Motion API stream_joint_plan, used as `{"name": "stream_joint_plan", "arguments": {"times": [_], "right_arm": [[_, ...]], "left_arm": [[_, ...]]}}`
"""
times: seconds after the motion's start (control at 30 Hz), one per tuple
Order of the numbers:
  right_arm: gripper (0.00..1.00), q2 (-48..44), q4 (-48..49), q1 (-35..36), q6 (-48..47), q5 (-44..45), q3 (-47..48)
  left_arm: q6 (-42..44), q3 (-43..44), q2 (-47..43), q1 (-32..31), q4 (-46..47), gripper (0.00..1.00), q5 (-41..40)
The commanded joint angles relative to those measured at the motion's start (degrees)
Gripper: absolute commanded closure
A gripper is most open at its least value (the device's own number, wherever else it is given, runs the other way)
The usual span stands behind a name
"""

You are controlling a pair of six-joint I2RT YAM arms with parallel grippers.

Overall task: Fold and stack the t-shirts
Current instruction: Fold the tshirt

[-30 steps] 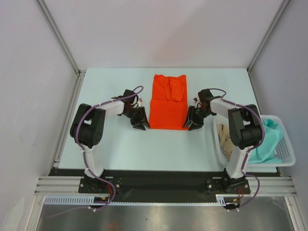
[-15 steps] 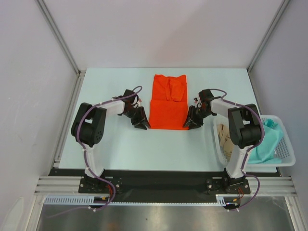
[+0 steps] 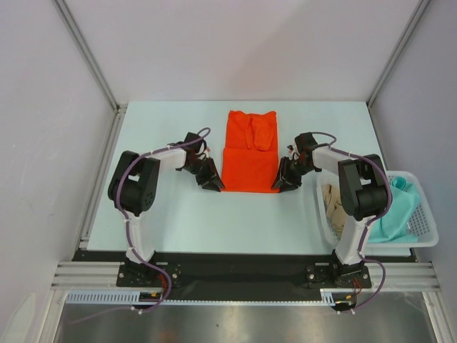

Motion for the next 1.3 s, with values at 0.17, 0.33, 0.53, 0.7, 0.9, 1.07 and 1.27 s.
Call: {"name": "stream_joint_plan", "arguments": {"times": [0.17,0.33,0.53,0.7,0.9,1.07,1.27], "right_arm": [[0.62,0.89,1.61,-0.09,-0.70,1.62,-0.89],[0.67,1.33,2.57,-0.18,-0.35,1.26,-1.06],[1.00,1.16,2.58,0.52,-0.61,1.09,-1.33],[1.00,-3.58,0.64,4.03,-2.63,4.60,-4.83],[1.00,-15.78,2.48,8.86,0.26,5.83,-17.48],[1.00,-27.47,1.87,14.22,6.23,8.81,-27.31],[1.00,-43.56,-1.54,20.46,13.88,11.44,-36.39]], "left_arm": [[0.95,-0.54,4.81,-0.57,-0.56,0.79,-9.25],[0.95,0.25,4.72,-0.49,-0.64,0.96,-10.22],[0.95,-1.59,2.54,-0.66,-0.21,1.00,-11.45],[1.39,-11.07,-5.46,-1.19,0.41,1.00,-13.64],[-0.45,-26.01,-19.25,-5.57,2.25,1.00,-14.88],[-5.19,-35.85,-31.18,-10.15,2.52,1.00,-15.85],[-13.28,-44.99,-44.83,-17.62,0.06,1.00,-16.90]]}}
